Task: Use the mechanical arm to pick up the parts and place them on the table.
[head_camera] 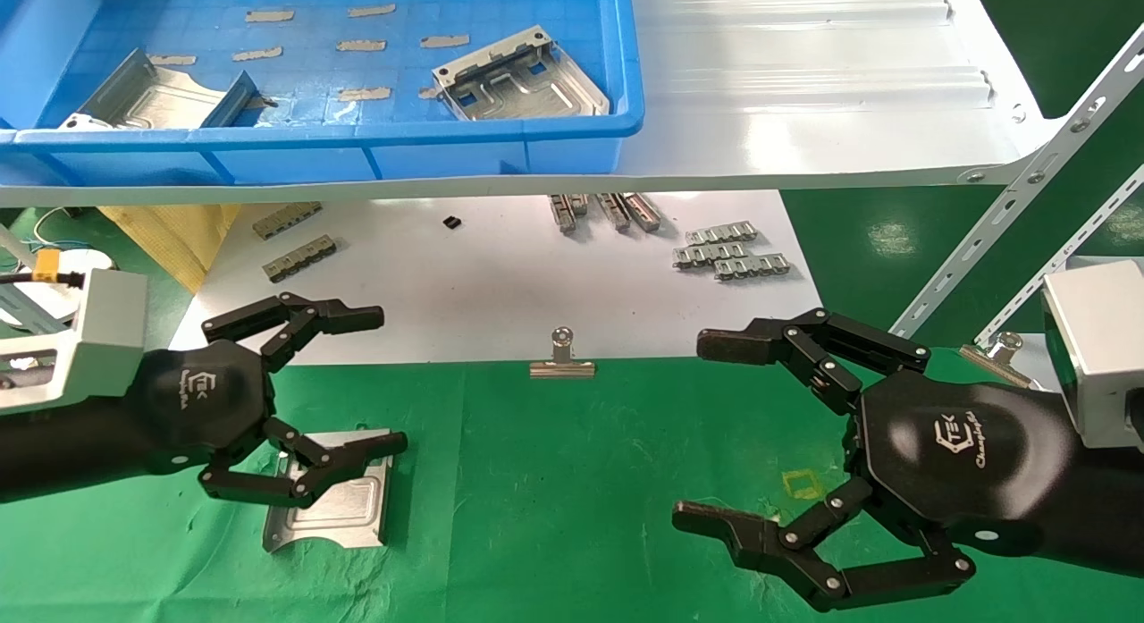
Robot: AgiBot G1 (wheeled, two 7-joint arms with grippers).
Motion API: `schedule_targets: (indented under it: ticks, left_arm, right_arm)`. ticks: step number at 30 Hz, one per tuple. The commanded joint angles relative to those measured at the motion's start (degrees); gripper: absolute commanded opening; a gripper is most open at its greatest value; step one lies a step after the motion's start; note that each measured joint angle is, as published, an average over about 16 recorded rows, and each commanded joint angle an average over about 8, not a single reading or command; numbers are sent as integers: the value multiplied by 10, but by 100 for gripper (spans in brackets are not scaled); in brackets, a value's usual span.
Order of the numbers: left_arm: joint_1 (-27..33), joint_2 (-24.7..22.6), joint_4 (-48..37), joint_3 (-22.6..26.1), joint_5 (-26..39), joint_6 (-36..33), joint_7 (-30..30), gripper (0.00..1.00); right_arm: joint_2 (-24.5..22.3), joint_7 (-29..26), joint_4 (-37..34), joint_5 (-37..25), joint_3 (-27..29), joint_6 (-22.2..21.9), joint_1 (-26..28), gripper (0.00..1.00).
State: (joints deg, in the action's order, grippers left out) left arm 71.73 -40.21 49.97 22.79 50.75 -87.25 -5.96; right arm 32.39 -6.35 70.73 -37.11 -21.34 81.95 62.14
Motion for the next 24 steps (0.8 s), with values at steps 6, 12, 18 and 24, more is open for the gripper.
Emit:
schedule_targets:
  ticks: [6, 12, 18, 24]
  left_arm:
    - [-39, 20, 90, -26, -34, 6, 64, 100]
    - [-72, 37, 167, -48, -63, 11, 118, 100]
    - [-101, 51, 235, -67, -88, 15, 165, 100]
    - [-112, 57, 262, -75, -99, 17, 178, 100]
  right_arm:
    - [0, 0, 0, 0, 0, 0, 0, 100]
    - [0, 0, 0, 0, 0, 0, 0, 100]
    - [0, 0, 0, 0, 0, 0, 0, 100]
    - [0, 0, 0, 0, 0, 0, 0, 100]
